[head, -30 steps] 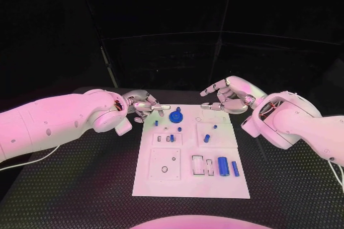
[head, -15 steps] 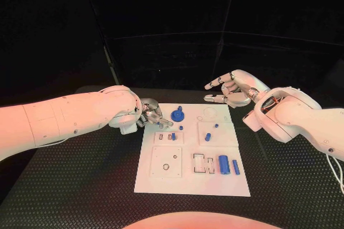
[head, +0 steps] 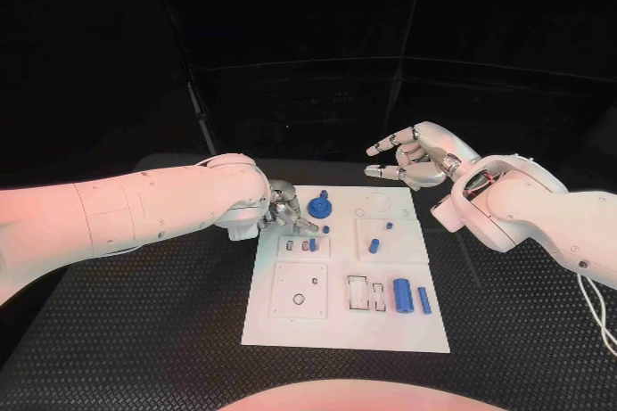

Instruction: Assemble the parts on the task board

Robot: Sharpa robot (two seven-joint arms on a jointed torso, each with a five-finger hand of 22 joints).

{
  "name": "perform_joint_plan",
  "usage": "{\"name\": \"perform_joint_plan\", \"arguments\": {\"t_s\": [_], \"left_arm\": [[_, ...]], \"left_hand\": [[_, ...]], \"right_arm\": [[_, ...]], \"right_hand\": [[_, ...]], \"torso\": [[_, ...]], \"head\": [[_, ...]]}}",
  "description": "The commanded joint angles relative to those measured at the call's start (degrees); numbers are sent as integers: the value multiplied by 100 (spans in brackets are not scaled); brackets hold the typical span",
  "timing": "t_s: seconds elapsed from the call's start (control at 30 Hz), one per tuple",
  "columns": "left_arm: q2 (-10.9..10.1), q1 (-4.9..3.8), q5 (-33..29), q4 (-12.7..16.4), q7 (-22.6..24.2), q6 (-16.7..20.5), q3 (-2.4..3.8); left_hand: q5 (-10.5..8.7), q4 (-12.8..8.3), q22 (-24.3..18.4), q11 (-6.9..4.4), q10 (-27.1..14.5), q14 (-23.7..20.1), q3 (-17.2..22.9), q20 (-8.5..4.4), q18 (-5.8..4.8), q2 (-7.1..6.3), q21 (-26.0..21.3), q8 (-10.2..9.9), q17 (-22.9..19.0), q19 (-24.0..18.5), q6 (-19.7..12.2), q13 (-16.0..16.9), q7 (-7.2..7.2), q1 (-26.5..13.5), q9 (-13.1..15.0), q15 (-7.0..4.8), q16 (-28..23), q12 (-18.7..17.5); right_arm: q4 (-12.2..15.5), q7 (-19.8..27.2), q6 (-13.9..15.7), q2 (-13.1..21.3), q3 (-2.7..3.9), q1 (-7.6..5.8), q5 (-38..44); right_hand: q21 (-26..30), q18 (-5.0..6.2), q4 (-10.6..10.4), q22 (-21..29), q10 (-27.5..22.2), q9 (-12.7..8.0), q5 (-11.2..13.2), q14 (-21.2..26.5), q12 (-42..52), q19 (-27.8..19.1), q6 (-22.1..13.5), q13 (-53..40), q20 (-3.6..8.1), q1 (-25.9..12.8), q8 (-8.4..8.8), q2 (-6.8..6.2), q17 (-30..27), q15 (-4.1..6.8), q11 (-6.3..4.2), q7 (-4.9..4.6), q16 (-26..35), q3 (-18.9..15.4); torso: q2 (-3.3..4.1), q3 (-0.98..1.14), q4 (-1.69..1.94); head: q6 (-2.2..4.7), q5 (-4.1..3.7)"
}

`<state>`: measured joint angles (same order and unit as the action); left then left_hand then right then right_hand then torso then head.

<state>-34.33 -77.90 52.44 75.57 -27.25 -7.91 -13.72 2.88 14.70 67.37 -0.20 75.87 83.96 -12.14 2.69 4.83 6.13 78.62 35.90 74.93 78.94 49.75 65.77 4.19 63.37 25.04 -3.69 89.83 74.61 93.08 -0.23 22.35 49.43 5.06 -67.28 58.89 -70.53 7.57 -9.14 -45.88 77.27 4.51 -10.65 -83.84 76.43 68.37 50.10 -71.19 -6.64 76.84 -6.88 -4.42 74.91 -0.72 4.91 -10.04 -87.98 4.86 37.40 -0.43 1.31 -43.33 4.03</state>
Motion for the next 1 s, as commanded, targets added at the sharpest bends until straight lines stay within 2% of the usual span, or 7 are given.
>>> {"name": "perform_joint_plan", "arguments": {"t_s": [0.03, 0.13, 0.3, 0.4, 0.5, 1.0], "left_arm": [[62, 7, 39, -46, -83, -132, 0], [118, 19, 37, -84, -89, -148, -1], [186, 29, 36, -104, -95, -174, -1], [227, 33, 36, -114, -100, -205, 0], [261, 37, 35, -136, -103, -235, 0], [348, 82, 31, -206, -122, -461, 1]], "left_hand": [[-8, 10, 14, 36, 18, 604, -20, 5, -51, 43, 25, -36, 1507, 42, -43, -1, 18, 5, 8, 21, 17, 17], [-8, 11, 16, 38, 12, 604, -24, 7, -52, 43, 27, -39, 1507, 42, -47, -9, 20, 8, 9, 23, 17, 12], [-8, 14, 20, 41, 6, 604, -30, 10, -52, 44, 29, -43, 1507, 42, -53, -15, 24, 10, 10, 26, 17, 8], [-8, 14, 20, 41, 6, 604, -30, 10, -52, 44, 29, -43, 1507, 42, -53, -15, 24, 10, 10, 26, 17, 8], [-8, 18, 8, 44, -24, 604, -36, 12, -49, 47, 24, -47, 1507, 34, -58, -62, 27, 10, 11, 28, 17, -23], [-8, 15, -2, 50, -58, 604, -43, 18, -47, 50, 21, -52, 1507, 25, -65, -111, 32, 26, 15, 34, 17, -57]], "right_arm": [[-6, 8, 89, -21, 4, -12, -34], [-13, 7, 88, -31, 4, -12, -34], [-30, 5, 91, -55, 4, -12, -34], [-45, 9, 90, -76, 4, -11, -34], [-55, 10, 84, -92, 4, -11, -34], [-81, 9, 59, -140, 3, -10, -36]], "right_hand": [[30, 27, -15, 4, -33, 1, -22, -463, -35, -31, 14, 8, -11, 43, -38, 8, 872, 9, 5, 9, 36, -34], [34, 28, -20, 8, -34, 2, -34, -462, -36, -33, 18, 8, -10, 46, -44, 12, 865, 10, 4, 10, 39, -39], [34, 28, -20, 8, -34, 2, -34, -462, -36, -33, 18, 8, -10, 46, -44, 12, 865, 10, 4, 10, 39, -39], [44, 31, -26, 27, -37, 2, -42, -460, -39, -43, 19, 12, -9, 45, -48, 16, 858, 11, 3, 11, 43, -44], [45, 31, -28, 28, -38, 2, -45, -459, -40, -44, 19, 13, -9, 43, -49, 18, 855, 11, 3, 11, 44, -46], [71, 41, -39, 83, -58, 2, -53, -449, -62, -71, 21, 41, -8, 38, -55, 23, 813, 12, 2, 12, 61, -55]], "torso": [[13, 1, -13], [12, -3, -11], [10, 3, -11], [12, -5, -15], [16, 1, -15], [19, 5, -21]], "head": [[-13, 8], [-20, -4], [-34, -22], [-45, -43], [-57, -51], [-90, -67]]}}
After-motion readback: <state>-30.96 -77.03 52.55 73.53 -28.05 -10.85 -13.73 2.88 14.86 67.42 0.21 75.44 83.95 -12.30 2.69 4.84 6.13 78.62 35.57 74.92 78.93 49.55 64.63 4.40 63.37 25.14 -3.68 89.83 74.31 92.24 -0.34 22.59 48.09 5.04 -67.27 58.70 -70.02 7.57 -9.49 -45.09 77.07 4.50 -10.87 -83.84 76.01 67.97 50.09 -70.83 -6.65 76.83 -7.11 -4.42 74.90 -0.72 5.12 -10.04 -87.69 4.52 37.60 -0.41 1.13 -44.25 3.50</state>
